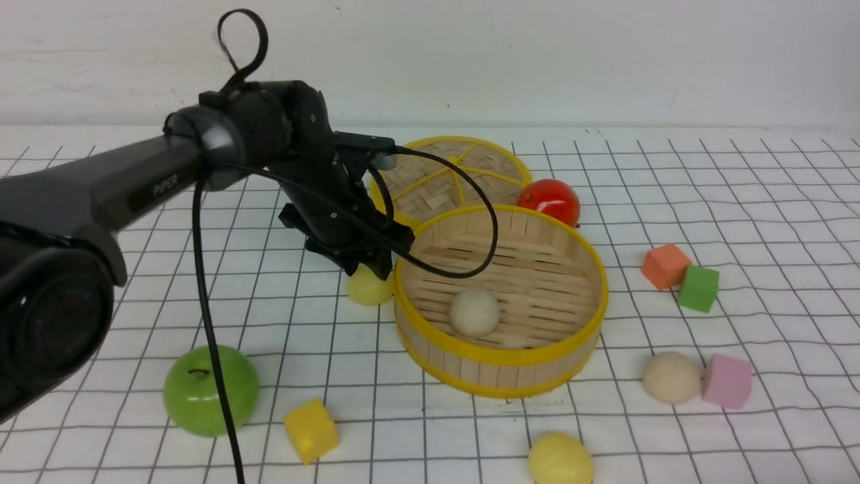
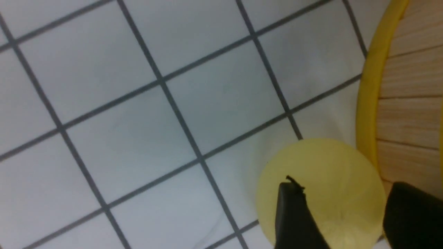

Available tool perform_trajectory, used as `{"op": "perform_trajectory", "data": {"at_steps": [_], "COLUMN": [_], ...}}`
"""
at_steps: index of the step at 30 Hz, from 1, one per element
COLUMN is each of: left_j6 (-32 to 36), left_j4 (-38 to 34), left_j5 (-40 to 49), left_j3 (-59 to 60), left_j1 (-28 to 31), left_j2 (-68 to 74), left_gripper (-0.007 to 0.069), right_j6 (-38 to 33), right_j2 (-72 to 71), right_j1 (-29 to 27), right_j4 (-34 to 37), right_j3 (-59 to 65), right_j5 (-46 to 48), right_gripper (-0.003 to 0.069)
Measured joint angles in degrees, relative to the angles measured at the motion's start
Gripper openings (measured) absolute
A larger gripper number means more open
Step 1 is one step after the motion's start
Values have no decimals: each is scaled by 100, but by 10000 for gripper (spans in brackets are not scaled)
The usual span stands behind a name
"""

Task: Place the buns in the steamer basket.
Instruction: Use the left arm to grab a steamed stuffed bun

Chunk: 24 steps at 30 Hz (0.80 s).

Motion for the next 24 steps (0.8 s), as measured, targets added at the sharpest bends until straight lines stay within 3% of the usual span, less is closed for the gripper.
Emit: {"op": "perform_trajectory", "data": {"at_steps": [9, 12, 13, 15, 17, 24], "left_j6": [-37, -138, -147, -157, -174, -352], "left_j4": [170, 217, 217, 247, 341, 464], "left_j5": [-171, -171, -171, -151, -36, 790], "left_j3": [0, 0, 0, 0, -20, -45], "left_j1": [0, 0, 0, 0, 0, -29], "left_j2": [109, 109, 109, 109, 55, -755], "left_gripper": [321, 172, 162, 29, -11, -13], "right_j6": [0, 0, 0, 0, 0, 0], "right_j2": [0, 0, 0, 0, 0, 0], "right_j1": [0, 0, 0, 0, 0, 0], "right_j4": [0, 0, 0, 0, 0, 0], "right_j3": [0, 0, 0, 0, 0, 0], "right_j5": [0, 0, 0, 0, 0, 0], "right_gripper": [241, 241, 241, 241, 241, 241]}}
